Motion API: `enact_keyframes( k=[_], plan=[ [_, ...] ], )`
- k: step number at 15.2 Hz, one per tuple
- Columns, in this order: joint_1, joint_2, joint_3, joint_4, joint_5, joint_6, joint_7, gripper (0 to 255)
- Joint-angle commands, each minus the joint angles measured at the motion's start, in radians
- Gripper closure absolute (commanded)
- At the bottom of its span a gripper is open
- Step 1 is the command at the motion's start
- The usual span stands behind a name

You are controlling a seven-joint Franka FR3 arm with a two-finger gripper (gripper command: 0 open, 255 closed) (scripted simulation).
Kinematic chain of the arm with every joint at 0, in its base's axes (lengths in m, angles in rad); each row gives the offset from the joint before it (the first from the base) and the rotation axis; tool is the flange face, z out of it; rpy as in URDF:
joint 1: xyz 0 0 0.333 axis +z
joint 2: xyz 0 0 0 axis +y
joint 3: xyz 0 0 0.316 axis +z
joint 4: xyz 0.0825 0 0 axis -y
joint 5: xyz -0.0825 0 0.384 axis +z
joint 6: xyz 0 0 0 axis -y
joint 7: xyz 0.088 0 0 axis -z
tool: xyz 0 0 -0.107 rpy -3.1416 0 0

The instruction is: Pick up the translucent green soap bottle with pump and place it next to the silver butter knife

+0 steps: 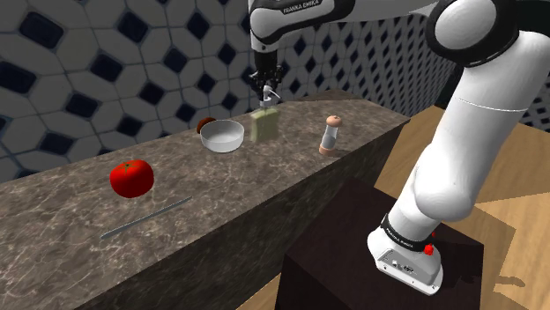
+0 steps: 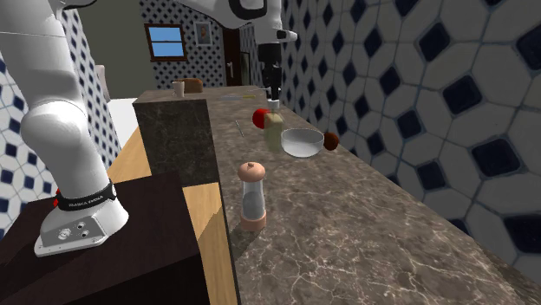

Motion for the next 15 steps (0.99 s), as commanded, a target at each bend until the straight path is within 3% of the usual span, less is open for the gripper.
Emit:
enact_keyframes(
  k=[1,15],
  plan=[
    [0.026,-0.014,0.022,-0.016,-0.004,-0.003,0.051,255],
    [0.199,0.044,0.17,0.067,-0.008,-0.068,0.366,255]
  ],
)
